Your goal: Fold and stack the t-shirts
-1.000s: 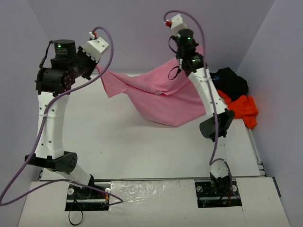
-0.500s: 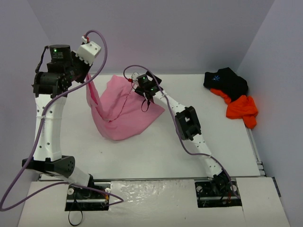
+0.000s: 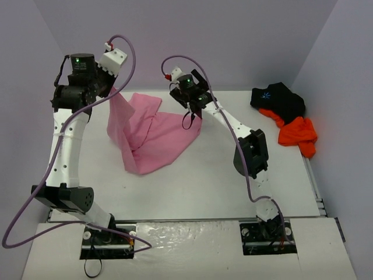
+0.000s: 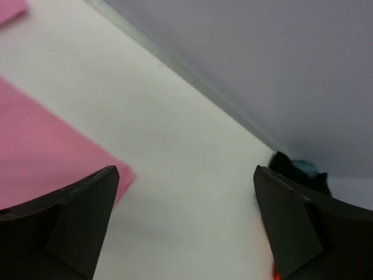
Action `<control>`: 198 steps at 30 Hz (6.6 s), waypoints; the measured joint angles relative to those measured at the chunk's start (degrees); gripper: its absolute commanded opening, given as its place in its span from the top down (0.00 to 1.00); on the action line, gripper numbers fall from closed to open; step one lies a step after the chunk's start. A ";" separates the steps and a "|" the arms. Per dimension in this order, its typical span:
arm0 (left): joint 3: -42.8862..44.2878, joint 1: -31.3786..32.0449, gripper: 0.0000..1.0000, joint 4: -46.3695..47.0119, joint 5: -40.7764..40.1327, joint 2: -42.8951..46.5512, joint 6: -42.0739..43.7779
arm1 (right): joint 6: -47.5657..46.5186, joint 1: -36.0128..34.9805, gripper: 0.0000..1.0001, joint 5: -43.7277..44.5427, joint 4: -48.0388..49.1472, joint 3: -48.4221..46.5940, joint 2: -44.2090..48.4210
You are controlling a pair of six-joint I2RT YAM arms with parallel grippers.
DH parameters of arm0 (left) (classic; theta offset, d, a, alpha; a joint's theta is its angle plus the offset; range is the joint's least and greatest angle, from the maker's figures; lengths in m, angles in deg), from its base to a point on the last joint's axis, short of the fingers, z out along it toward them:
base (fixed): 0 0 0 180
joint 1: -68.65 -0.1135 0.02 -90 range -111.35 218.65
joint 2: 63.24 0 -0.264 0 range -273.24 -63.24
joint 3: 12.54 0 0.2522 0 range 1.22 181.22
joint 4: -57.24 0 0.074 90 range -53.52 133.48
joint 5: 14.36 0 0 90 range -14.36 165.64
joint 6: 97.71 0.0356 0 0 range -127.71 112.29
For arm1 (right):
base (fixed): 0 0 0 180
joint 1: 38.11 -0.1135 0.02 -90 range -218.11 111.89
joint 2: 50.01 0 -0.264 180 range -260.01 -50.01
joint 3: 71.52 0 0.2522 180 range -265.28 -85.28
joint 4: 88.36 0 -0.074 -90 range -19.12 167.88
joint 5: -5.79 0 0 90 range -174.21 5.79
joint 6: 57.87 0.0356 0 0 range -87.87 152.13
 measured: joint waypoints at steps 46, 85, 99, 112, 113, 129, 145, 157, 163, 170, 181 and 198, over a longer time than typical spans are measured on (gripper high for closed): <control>-9.48 1.39 1.00 6.36 -6.50 3.55 0.44 | 12.29 -6.05 0.53 -27.19 -19.67 7.71 -7.08; -5.83 10.19 1.00 5.75 -9.74 -2.55 0.24 | 12.14 -9.68 0.38 -8.52 -16.60 26.87 25.30; -3.65 10.23 1.00 4.69 -9.91 -2.41 0.20 | 13.13 -15.18 0.41 -7.09 -14.29 24.72 13.07; -3.65 10.22 1.00 3.03 -9.73 1.57 0.20 | 11.84 -16.21 0.45 1.23 -11.60 17.38 -1.65; -3.65 10.23 1.00 2.96 -9.63 2.06 0.20 | 11.62 -16.16 0.45 2.00 -11.50 17.37 -2.25; -2.98 10.24 1.00 1.81 -9.43 3.33 0.20 | 8.20 -14.29 0.45 13.90 -5.93 19.67 -3.30; -0.12 10.29 1.00 -0.42 -9.26 3.31 0.22 | 4.01 -5.01 0.46 18.93 1.76 22.70 -3.29; 1.71 10.14 1.00 -0.54 -9.64 3.42 0.26 | 2.11 -4.70 0.47 19.94 3.54 23.46 -3.01; 2.50 9.85 1.00 -1.24 -9.62 3.44 0.33 | 1.87 2.00 0.47 19.91 4.47 23.98 -3.01; 4.07 9.66 1.00 -1.65 -9.60 3.44 0.44 | 1.88 5.29 0.47 19.61 5.31 28.42 -2.67; 4.07 9.00 1.00 -1.76 -9.75 3.42 0.44 | 2.07 5.80 0.53 16.86 5.32 32.58 2.18; 4.07 8.27 1.00 -1.57 -11.41 3.42 1.25 | 9.83 1.09 0.74 8.13 -6.08 35.00 14.61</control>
